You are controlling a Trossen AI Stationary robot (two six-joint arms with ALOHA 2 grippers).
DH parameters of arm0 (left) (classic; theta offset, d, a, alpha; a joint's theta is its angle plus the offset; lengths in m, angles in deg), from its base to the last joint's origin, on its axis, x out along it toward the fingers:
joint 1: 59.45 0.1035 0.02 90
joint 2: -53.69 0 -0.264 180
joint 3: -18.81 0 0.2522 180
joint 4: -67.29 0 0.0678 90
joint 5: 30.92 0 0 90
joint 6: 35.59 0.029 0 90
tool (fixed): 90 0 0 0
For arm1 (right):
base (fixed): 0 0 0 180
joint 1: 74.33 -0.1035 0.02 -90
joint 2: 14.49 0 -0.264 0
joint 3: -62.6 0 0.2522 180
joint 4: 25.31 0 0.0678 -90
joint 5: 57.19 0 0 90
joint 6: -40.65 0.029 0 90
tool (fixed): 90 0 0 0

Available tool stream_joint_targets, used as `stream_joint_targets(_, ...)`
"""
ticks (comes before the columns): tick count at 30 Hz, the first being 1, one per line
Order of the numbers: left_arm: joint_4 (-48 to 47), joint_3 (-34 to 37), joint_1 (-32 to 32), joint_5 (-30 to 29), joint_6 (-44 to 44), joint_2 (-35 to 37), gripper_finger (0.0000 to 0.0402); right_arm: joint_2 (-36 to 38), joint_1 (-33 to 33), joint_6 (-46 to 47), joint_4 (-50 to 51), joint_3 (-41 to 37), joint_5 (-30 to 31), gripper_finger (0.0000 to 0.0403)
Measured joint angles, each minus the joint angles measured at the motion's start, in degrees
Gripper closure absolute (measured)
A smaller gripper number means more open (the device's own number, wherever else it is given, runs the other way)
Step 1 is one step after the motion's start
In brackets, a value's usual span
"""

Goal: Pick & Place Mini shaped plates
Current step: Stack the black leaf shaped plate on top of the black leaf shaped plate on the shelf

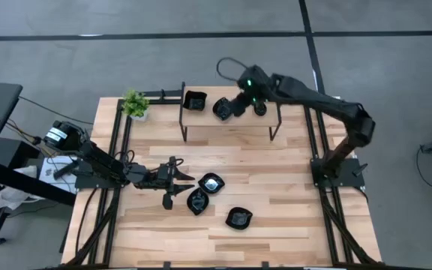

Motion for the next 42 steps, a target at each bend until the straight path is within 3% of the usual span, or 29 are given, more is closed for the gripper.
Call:
stream_joint_targets(5, 0.2, 0.0, 0.0, 0.0, -1.0, 0.0, 0.0285, 8.0, -11.4, -1.0, -2.8, -7.4, 10.1, 0.0339)
stream_joint_targets(10, 0.2, 0.0, -0.8, 0.0, -1.5, 0.0, 0.0285, 18.1, -26.4, -1.1, -12.8, -21.1, 12.5, 0.0339)
stream_joint_targets(17, 1.4, 0.0, -0.8, 0.0, -1.9, 0.0, 0.0285, 27.1, -47.1, -1.1, -40.4, -44.8, 13.5, 0.0339)
stream_joint_targets(21, 2.0, -0.1, -0.6, -0.3, -1.9, 0.0, 0.0285, 26.5, -55.5, 0.1, -56.1, -54.9, 20.6, 0.0339)
stream_joint_targets(24, 2.5, -0.1, -0.6, -0.4, -1.1, 0.0, 0.0285, 24.2, -59.3, 2.9, -61.0, -59.5, 28.0, 0.0339)
stream_joint_targets(27, 2.6, -0.1, -0.6, -0.4, -1.0, 0.0, 0.0285, 21.2, -61.4, 8.6, -61.0, -61.9, 30.8, 0.0339)
stream_joint_targets(34, 2.7, -1.4, -0.7, 10.1, -0.9, 0.0, 0.0285, 14.2, -61.6, 13.8, -61.6, -62.2, 30.2, 0.0339)
stream_joint_targets(42, 2.6, -2.1, -0.6, 9.9, -0.4, 0.0, 0.0285, 13.3, -61.5, 13.5, -61.7, -60.3, 25.5, 0.0339)
